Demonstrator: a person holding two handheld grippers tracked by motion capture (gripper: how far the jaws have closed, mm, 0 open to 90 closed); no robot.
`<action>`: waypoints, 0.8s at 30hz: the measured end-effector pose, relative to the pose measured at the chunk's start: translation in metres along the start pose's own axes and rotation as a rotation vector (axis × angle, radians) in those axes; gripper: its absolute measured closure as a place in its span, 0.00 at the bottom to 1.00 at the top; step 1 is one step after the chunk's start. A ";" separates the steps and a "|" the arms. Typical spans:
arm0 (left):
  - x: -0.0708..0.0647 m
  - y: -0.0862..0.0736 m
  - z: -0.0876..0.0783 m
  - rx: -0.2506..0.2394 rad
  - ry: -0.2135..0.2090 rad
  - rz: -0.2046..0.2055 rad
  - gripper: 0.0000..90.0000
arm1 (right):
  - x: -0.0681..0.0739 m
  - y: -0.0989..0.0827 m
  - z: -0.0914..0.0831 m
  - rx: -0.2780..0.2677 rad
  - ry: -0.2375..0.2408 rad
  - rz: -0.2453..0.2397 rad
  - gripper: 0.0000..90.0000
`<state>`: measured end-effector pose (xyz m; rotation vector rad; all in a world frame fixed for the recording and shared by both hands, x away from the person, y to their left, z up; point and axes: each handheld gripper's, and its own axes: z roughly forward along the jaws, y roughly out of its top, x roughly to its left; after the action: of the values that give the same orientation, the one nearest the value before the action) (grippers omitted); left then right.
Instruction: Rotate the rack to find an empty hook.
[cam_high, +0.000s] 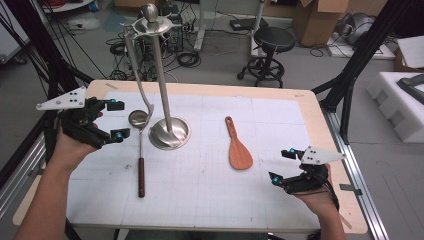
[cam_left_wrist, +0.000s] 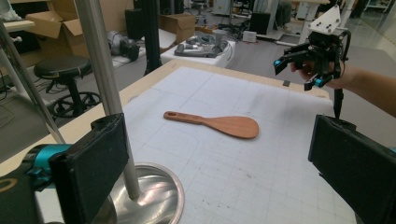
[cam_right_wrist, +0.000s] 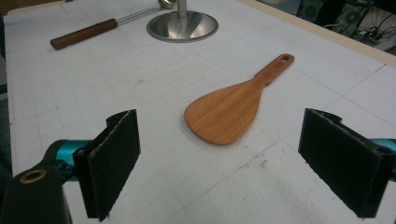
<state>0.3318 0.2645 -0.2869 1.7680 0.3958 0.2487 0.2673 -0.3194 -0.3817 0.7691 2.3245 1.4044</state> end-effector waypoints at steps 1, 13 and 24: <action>0.000 0.001 0.000 -0.002 -0.001 -0.001 0.06 | 0.001 0.000 0.000 0.002 0.003 0.000 0.13; 0.000 0.043 0.010 -0.015 -0.032 0.042 0.35 | 0.001 0.001 0.003 0.012 0.003 -0.007 0.13; 0.004 0.092 0.019 -0.002 0.009 0.067 0.62 | 0.000 0.002 0.006 0.021 0.008 -0.006 0.13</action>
<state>0.3544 0.2304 -0.2021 1.7806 0.3435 0.3047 0.2711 -0.3145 -0.3830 0.7636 2.3492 1.3859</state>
